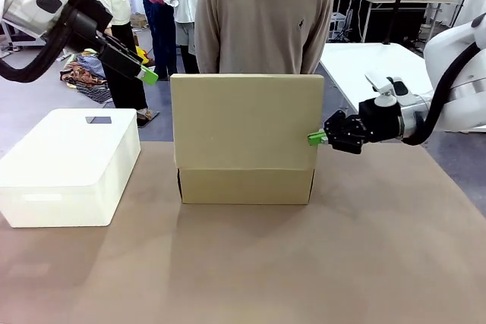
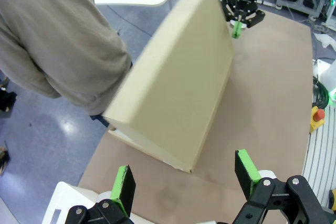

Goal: Pack the shoes into the box.
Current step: Close the Shoes Box.

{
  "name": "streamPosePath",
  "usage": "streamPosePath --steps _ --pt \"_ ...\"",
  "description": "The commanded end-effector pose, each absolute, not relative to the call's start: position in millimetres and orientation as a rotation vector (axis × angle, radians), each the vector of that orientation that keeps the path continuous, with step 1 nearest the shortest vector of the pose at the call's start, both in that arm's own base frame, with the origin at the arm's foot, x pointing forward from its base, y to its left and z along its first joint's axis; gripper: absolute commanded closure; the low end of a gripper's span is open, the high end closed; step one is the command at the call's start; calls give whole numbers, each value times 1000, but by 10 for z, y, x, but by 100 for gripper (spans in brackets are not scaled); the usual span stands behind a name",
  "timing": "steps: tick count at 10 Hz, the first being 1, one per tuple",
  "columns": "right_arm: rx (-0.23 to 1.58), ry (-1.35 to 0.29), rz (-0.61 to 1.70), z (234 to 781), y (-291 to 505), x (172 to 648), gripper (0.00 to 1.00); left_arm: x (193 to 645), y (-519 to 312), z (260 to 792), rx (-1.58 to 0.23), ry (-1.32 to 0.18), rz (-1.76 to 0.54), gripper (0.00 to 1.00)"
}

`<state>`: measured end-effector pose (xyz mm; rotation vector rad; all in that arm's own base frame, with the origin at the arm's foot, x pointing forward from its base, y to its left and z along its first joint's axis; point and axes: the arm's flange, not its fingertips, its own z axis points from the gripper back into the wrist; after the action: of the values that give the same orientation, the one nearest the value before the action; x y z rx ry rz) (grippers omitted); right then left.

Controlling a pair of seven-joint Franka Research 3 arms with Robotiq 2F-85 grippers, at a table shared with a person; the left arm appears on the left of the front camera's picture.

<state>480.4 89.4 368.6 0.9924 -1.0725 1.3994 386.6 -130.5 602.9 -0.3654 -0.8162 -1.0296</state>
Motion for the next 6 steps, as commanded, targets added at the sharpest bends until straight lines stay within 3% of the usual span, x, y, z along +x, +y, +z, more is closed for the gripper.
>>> streamPosePath --steps 1,6 --pt "864 -1109 1338 3661 1036 4792 100 3870 -1282 5994 -383 -830 -1048 0" --pt "821 -1054 1349 3873 1034 4817 100 3870 -1282 5994 -383 -830 -1048 0"
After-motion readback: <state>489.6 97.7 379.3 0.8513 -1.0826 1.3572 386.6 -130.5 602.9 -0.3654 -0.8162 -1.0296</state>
